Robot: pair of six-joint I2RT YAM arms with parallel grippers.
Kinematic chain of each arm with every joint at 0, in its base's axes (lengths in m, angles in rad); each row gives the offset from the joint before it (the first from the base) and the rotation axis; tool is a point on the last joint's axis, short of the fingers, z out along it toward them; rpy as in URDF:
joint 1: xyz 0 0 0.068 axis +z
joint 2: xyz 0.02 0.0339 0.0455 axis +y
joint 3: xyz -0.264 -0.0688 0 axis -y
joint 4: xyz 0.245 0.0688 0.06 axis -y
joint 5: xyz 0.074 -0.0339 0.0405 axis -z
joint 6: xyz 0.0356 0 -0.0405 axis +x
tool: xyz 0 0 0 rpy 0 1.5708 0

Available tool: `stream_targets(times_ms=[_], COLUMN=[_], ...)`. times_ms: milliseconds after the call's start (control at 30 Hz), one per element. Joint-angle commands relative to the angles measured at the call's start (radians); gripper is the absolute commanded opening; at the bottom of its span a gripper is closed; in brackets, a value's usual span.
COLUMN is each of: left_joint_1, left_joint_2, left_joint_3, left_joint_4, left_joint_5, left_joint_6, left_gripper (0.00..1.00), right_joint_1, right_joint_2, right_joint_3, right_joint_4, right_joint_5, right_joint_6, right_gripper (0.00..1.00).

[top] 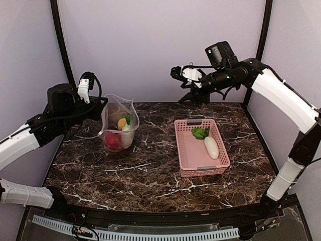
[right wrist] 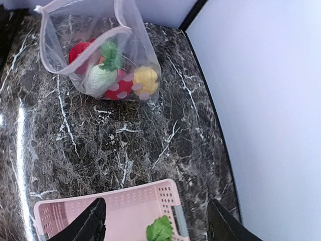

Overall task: Place the food in the zip-top bag and seal the zipper
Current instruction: Adjust the zipper food storage bag at the center of the board, then adjust the fake vegetable in the bin.

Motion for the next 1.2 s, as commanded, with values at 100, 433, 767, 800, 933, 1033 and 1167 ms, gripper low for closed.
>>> stream_targets(times_ms=[100,433,767,800,933,1033,1167], left_joint_1=[0.008,0.008,0.008,0.008,0.008,0.008,0.008], left_joint_2=[0.082,0.094,0.087,0.088,0.083,0.081,0.081], left_joint_3=[0.036,0.041,0.041,0.041,0.04,0.041,0.042], left_joint_4=[0.004,-0.016,-0.016,-0.016,-0.014,-0.014,-0.016], left_joint_5=[0.097,0.078,0.077,0.076,0.076,0.076,0.076], left_joint_6=[-0.029,-0.025,-0.023,-0.023,-0.024,-0.025,-0.026], left_gripper=[0.01,0.01,0.01,0.01,0.01,0.01,0.01], right_joint_1=[-0.229,-0.28,-0.29,-0.291,-0.29,-0.291,-0.291], right_joint_2=[0.008,0.106,0.172,0.173,0.181,0.176,0.178], right_joint_3=[-0.319,-0.455,-0.477,-0.481,-0.496,-0.51,-0.524], right_joint_4=[0.086,0.038,0.003,-0.001,-0.026,-0.025,-0.02], right_joint_5=[-0.143,0.004,0.12,0.129,0.14,0.15,0.188], right_joint_6=[0.303,0.383,0.388,0.388,0.379,0.374,0.376], right_gripper=[0.66,0.61,0.6,0.6,0.6,0.61,0.61])
